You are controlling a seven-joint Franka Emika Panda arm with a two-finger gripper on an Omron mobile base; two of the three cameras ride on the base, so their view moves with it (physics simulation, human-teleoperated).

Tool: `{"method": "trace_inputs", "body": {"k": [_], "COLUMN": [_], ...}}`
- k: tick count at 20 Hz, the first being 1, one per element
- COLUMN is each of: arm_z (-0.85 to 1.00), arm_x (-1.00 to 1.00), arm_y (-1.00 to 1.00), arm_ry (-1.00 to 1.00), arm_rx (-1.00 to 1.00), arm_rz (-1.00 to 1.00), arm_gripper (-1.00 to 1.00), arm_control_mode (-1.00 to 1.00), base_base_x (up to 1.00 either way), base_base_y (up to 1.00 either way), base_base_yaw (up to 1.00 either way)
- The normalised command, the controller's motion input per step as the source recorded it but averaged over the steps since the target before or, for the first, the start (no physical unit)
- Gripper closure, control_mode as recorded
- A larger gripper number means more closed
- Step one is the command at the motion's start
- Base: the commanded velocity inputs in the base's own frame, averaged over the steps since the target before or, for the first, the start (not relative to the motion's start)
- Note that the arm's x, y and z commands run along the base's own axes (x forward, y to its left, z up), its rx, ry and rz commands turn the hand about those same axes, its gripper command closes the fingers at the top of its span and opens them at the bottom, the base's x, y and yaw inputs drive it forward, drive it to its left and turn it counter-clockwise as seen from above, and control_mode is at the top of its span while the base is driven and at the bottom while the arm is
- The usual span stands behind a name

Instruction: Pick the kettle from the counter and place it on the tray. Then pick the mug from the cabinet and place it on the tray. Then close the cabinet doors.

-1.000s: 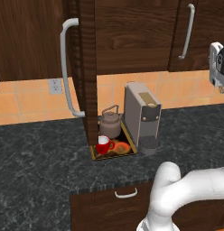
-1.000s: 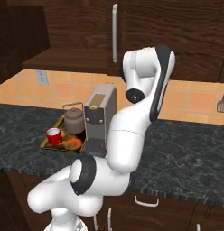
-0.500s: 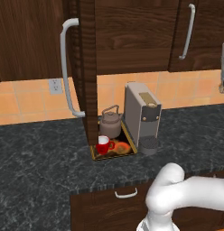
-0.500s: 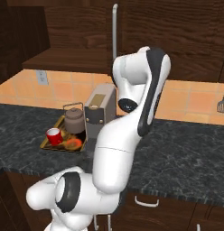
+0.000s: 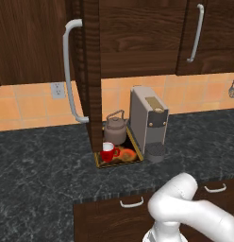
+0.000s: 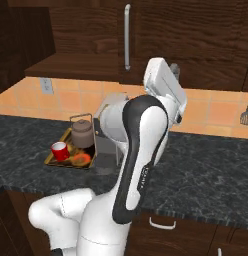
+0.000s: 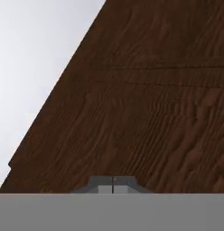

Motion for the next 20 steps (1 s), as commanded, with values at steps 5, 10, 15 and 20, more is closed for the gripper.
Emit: {"method": "trace_inputs", "body": {"k": [5,10,15,20], "arm_z": [0.18,0.00,0.00,0.00], "arm_x": [-0.95,-0.65,-0.33,-0.31], "arm_y": [0.90,1.00,0.98,1.00], "arm_ry": [-0.62,-0.47,-0.23,-0.10], "arm_rx": [-0.40,-0.53,-0.44,-0.39], "arm_rz": [0.20,0.00,-0.33,-0.34], "arm_gripper": [1.00,1.00,1.00,1.00], "arm_control_mode": [-1.00,-1.00,-1.00,-1.00], "base_base_x": [0.00,0.00,0.00,0.00], "base_base_y": [0.00,0.00,0.00,0.00], "base_base_yaw": [0.00,0.00,0.00,0.00]}}
